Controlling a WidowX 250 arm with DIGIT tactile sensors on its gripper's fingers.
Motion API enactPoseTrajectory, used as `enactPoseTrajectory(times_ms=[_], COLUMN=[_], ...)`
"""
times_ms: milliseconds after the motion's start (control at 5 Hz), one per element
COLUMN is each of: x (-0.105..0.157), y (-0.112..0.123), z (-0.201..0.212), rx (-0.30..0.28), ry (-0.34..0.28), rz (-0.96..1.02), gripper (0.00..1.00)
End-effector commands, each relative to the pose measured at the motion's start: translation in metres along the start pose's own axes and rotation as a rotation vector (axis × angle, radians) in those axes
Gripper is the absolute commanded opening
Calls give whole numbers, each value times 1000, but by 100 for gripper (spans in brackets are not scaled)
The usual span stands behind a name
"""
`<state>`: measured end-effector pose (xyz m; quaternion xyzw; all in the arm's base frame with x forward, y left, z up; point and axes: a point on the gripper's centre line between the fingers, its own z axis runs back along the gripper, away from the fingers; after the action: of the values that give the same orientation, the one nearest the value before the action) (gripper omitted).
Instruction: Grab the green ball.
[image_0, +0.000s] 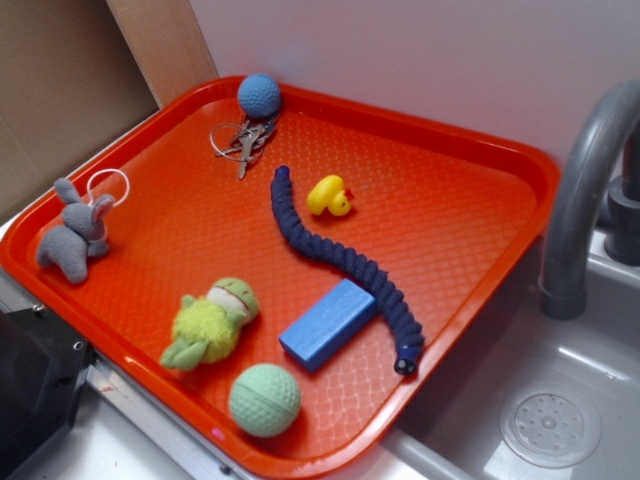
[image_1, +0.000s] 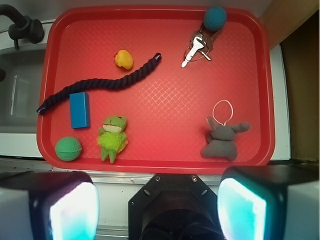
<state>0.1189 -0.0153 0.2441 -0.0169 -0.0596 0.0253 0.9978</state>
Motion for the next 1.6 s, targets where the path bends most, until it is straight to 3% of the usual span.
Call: enactPoseTrajectory(times_ms=[0,200,400,600,800,1200,1400], x=[0,23,30,12,-22,-52,-50], y=[0,-50,-106,-155,-196,-180,-155], z=[0,-26,-47,-76,-114,-151,-158], rx=[0,-173,-194,-254,-240,-190,-132], ry=[0,-92,-134,-140,-54,30,6], rz=[0,-242,-497,-742,-907,-943,-934], gripper=[100,100,100,100,100,100,100])
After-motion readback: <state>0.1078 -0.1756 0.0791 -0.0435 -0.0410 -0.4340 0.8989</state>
